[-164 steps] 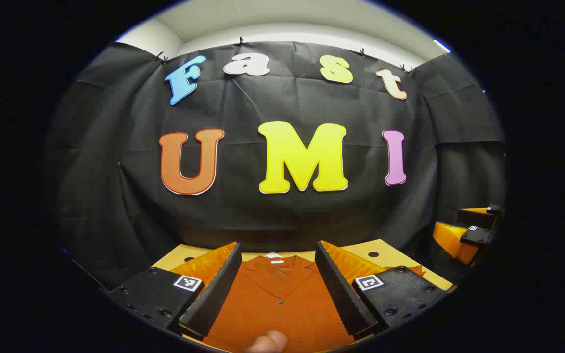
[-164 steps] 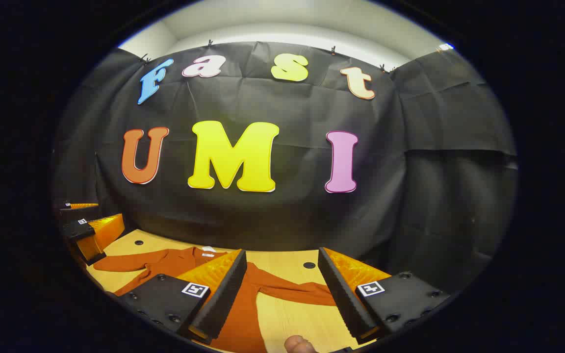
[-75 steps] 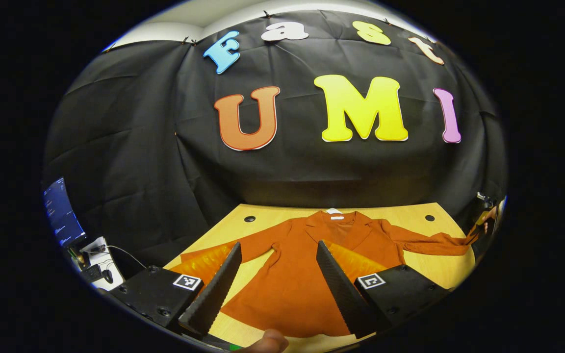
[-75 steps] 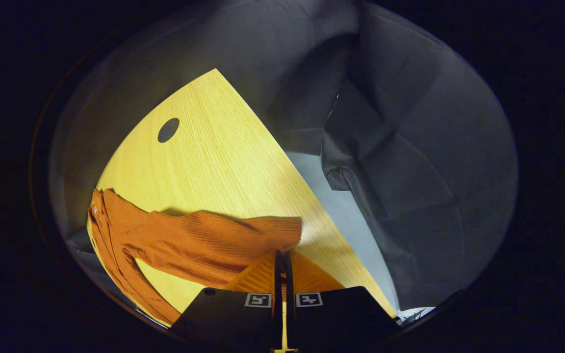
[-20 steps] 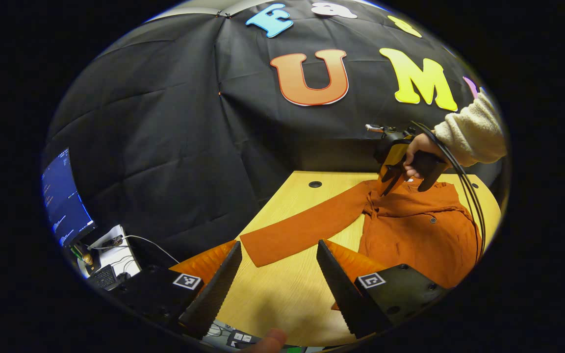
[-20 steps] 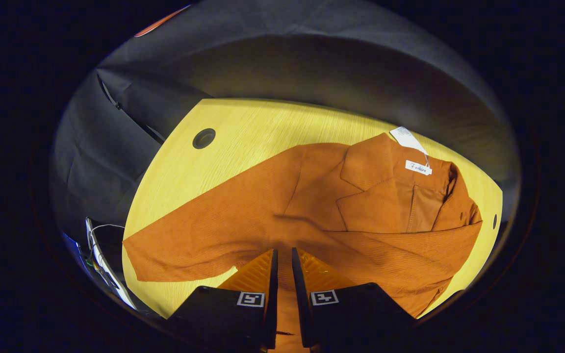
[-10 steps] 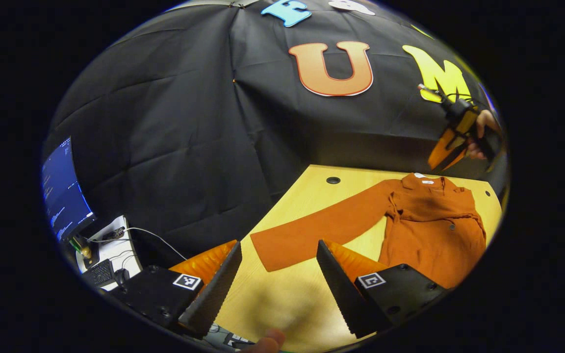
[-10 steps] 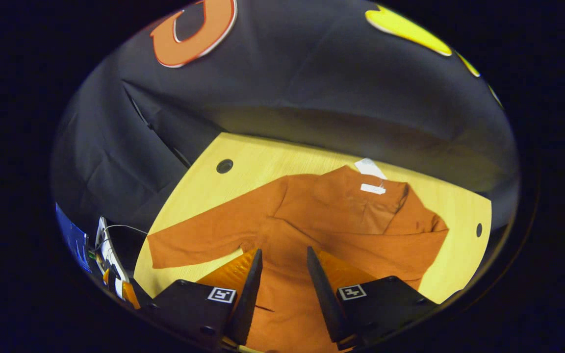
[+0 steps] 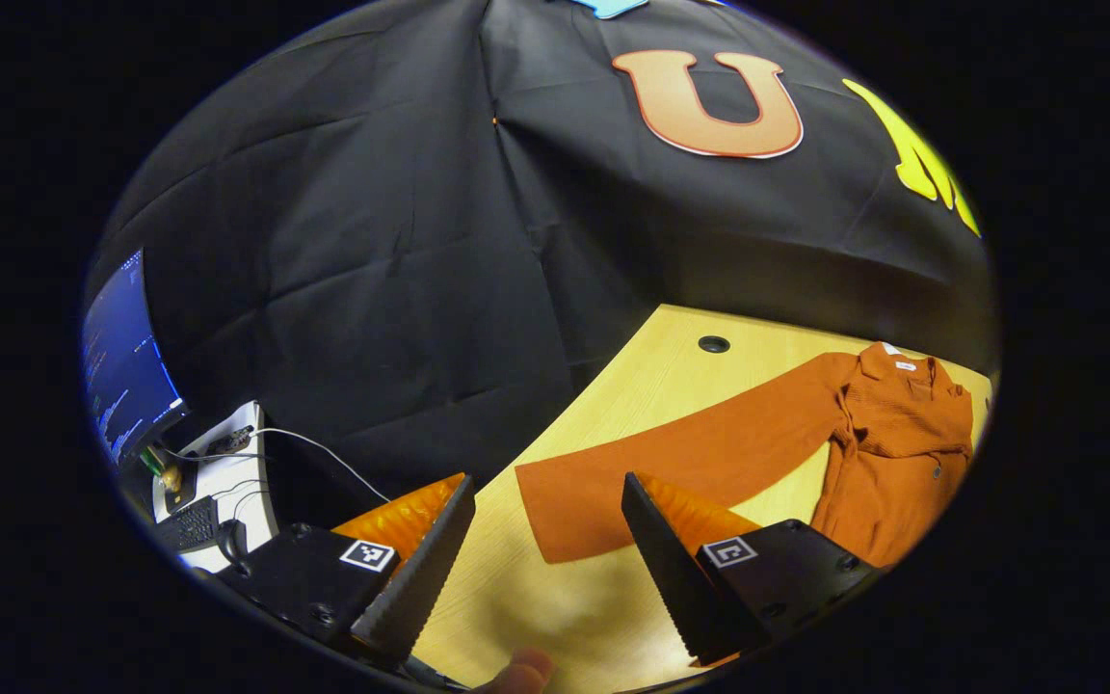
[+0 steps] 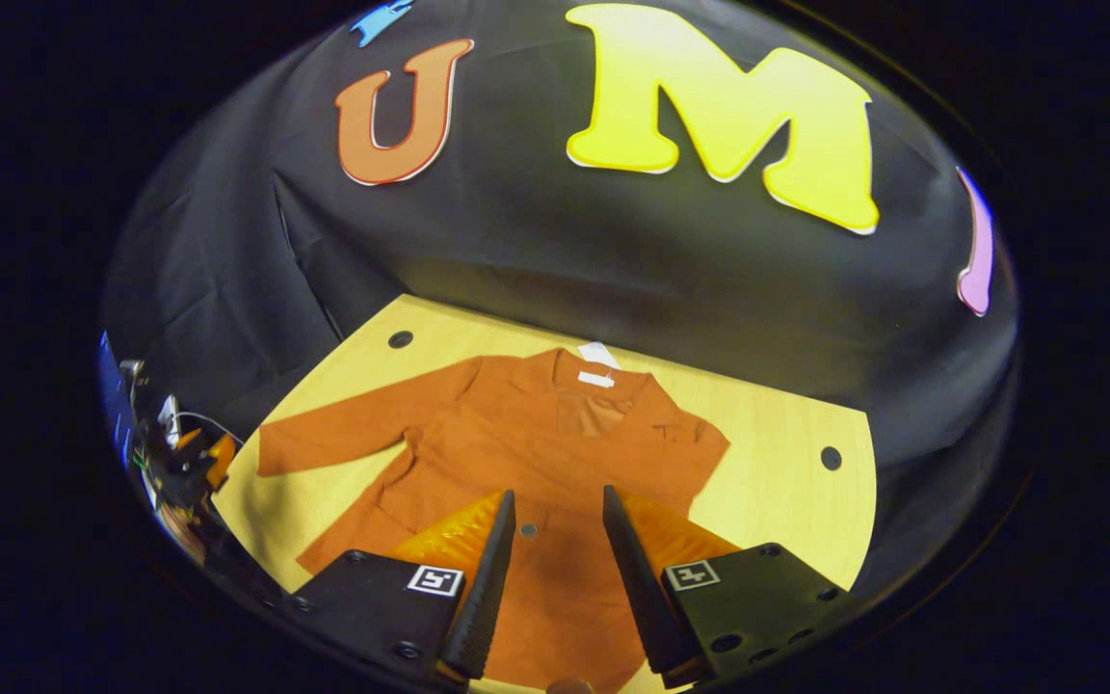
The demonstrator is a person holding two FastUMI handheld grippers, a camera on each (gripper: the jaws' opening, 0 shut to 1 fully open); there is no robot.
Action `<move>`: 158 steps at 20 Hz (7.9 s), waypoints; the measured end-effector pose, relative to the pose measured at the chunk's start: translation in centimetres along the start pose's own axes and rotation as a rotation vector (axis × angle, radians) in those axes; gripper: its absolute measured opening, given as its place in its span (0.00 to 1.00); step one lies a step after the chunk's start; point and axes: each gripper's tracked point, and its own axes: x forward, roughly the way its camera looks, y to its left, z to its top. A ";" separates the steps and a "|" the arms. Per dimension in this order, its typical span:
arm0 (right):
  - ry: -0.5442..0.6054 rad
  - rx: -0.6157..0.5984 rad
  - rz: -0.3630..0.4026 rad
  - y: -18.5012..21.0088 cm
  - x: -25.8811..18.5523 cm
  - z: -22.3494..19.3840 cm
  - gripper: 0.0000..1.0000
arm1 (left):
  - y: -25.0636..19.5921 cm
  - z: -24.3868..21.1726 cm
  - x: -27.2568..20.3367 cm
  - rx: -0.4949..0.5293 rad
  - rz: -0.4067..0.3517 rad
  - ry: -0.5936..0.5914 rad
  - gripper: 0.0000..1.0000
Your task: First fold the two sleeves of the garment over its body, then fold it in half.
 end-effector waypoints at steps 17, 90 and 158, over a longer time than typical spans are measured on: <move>0.053 0.216 -0.058 -2.4 -10.9 -12.7 0.61 | -1.8 -8.0 7.7 -0.294 0.014 0.474 1.00; 0.043 0.559 -0.286 -32.3 -18.1 -28.3 0.55 | -59.1 2.0 -13.4 0.280 -0.699 0.618 0.03; 0.603 0.523 0.271 -8.6 -4.1 -34.9 0.55 | -13.3 -16.1 -14.5 0.308 -0.851 1.070 0.94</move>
